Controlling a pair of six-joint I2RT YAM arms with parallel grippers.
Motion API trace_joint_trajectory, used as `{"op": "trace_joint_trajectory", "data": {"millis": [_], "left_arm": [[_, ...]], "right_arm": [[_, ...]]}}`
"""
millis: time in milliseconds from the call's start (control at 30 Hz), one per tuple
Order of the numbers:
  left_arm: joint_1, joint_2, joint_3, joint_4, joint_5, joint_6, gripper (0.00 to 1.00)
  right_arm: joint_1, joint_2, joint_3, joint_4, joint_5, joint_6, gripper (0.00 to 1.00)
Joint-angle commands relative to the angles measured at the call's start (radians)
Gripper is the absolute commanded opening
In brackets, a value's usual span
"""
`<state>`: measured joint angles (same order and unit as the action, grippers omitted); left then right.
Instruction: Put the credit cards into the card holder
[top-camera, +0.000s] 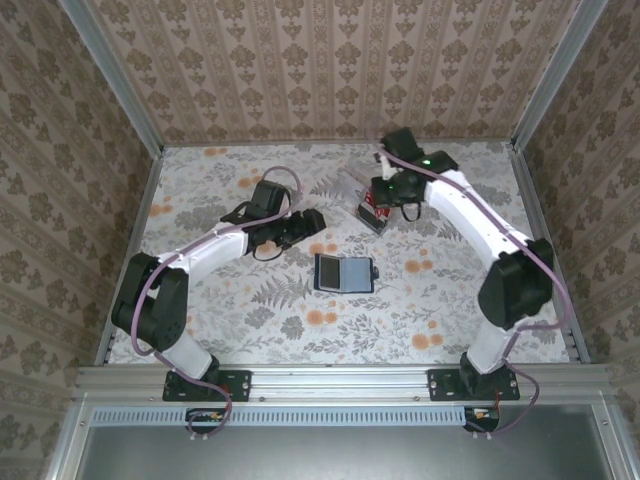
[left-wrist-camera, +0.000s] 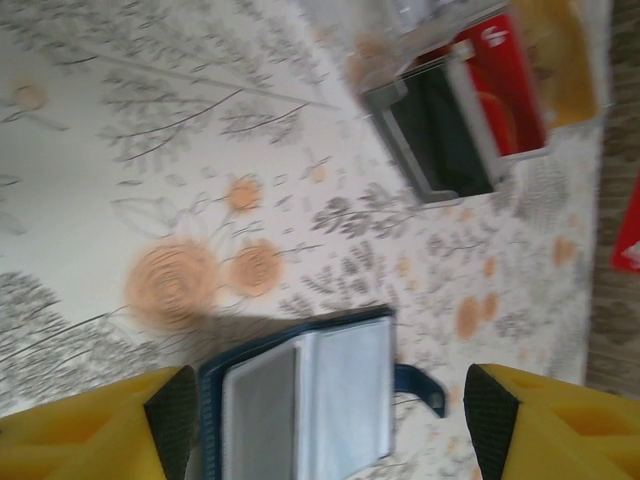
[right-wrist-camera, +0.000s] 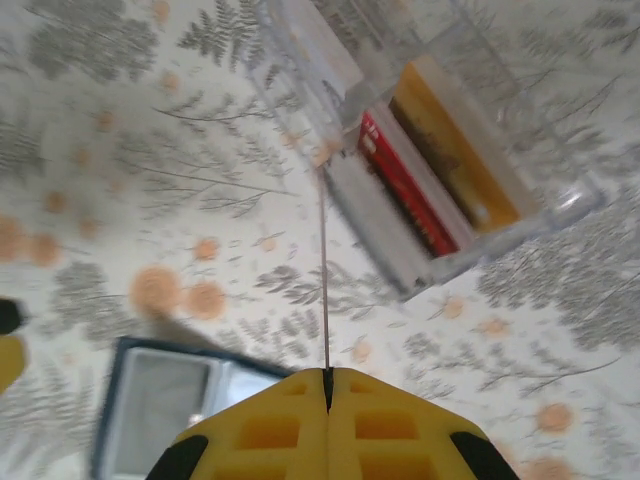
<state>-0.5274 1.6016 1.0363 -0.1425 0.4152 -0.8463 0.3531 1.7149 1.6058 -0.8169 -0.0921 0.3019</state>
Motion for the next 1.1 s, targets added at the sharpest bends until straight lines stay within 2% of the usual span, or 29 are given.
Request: {"op": "trace_joint_trajectory", "data": {"millis": [0, 133, 300, 467, 567, 833, 1067], "left_arm": [[0.01, -0.01, 0.009, 0.156, 0.115, -0.089, 0.74], [0.012, 0.023, 0.011, 0.286, 0.187, -0.167, 0.73], [0.01, 0.072, 0.022, 0.405, 0.263, -0.249, 0.71], [0.007, 0.113, 0.035, 0.496, 0.321, -0.305, 0.68], [0.001, 0.124, 0.033, 0.545, 0.333, -0.332, 0.62], [-0.01, 0.141, 0.04, 0.554, 0.358, -0.337, 0.44], [-0.013, 0.14, 0.034, 0.565, 0.369, -0.342, 0.35]], "right_arm": [[-0.073, -0.106, -0.152, 0.234, -0.385, 0.246, 0.0], [-0.112, -0.175, -0.298, 0.414, -0.53, 0.397, 0.0], [-0.118, -0.194, -0.392, 0.532, -0.643, 0.485, 0.0], [-0.118, -0.198, -0.451, 0.599, -0.687, 0.52, 0.0], [-0.118, -0.184, -0.468, 0.619, -0.721, 0.532, 0.0], [-0.117, -0.171, -0.497, 0.678, -0.761, 0.559, 0.0], [-0.117, -0.158, -0.504, 0.704, -0.767, 0.576, 0.0]]}}
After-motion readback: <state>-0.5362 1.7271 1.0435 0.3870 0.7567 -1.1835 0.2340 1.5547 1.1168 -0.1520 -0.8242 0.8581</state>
